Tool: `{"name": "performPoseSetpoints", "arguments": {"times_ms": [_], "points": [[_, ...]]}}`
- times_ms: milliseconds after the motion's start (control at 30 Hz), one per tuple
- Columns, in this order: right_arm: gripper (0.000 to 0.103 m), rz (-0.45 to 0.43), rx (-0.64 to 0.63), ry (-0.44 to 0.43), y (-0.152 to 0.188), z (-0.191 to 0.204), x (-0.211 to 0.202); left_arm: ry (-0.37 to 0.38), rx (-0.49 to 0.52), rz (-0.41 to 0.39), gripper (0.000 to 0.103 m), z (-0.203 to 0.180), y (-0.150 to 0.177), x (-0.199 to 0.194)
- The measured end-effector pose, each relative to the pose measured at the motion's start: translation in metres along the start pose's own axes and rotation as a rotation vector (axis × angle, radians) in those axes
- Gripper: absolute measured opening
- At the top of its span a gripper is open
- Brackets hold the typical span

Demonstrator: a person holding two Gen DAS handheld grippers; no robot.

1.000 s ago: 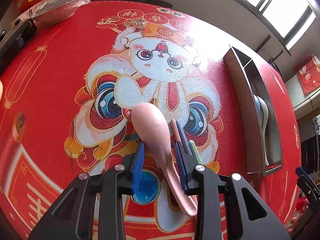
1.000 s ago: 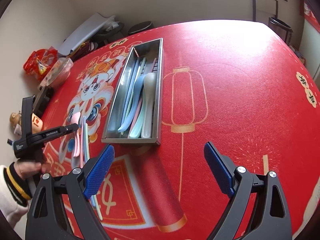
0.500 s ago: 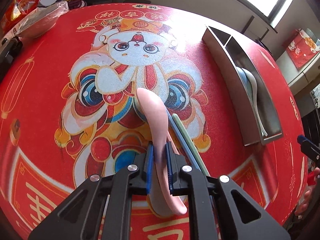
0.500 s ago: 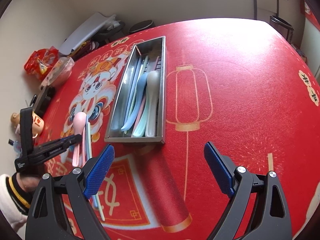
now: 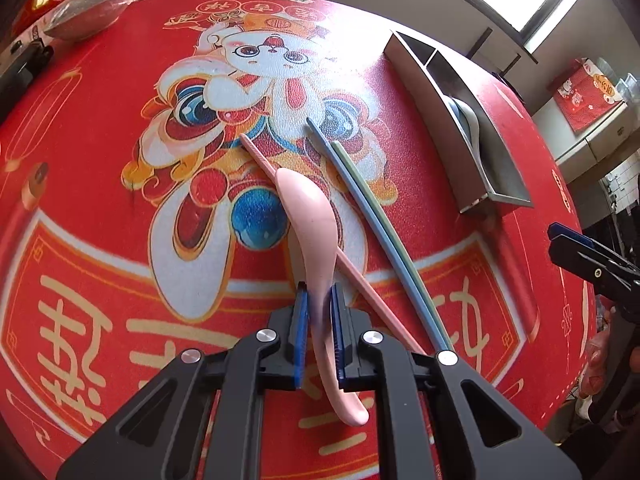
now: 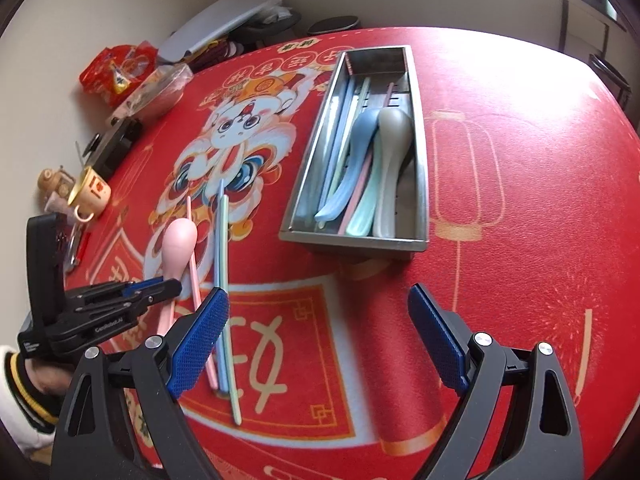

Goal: Organize utensils
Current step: 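Reach the left gripper to the pink spoon and close on its handle, then close the right gripper on the pink chopstick while the left gripper holds the pink spoon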

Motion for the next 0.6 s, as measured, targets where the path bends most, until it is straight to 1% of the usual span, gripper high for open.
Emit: {"name": "performPoseSetpoints", "arguments": {"times_ms": [100,267,300,333,367,433,467,500,600], "points": [[0.088,0.048,-0.003,-0.015,0.009,0.012,0.009,0.01,-0.003,0.0,0.011,0.004,0.007,-0.005],[0.087,0.08,-0.034,-0.013,0.019,0.031,0.018,0.022,-0.008,-0.006,0.011,0.016,0.016,-0.014],[0.082,0.084,-0.042,-0.023,0.021,0.037,0.019,0.024,-0.009,-0.008,0.011,0.019,0.017,-0.015],[0.067,0.091,-0.053,-0.034,0.022,0.044,0.021,0.028,-0.01,-0.009,0.011,0.022,0.019,-0.017],[0.064,0.103,-0.064,-0.04,0.024,0.051,0.024,0.031,-0.012,-0.011,0.011,0.025,0.021,-0.019],[0.049,0.116,-0.093,-0.042,0.027,0.066,0.031,0.041,-0.016,-0.014,0.011,0.032,0.023,-0.022],[0.046,0.125,-0.109,-0.05,0.029,0.075,0.034,0.045,-0.016,-0.015,0.011,0.035,0.024,-0.024],[0.039,0.134,-0.122,-0.059,0.031,0.083,0.038,0.049,-0.014,-0.016,0.011,0.039,0.024,-0.025],[0.03,0.154,-0.161,-0.079,0.035,0.107,0.049,0.064,-0.005,-0.018,0.011,0.047,0.024,-0.027]]}}
Point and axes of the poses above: each gripper's, at about its wrist camera, not at the fingertips, and x roughly the way its jaws point, z to its left, y to its underside, the point moved 6 cm from there along x, roughly the way its jaws point, and after that the axes turned 3 degrees about -z, right-handed, at the moved point
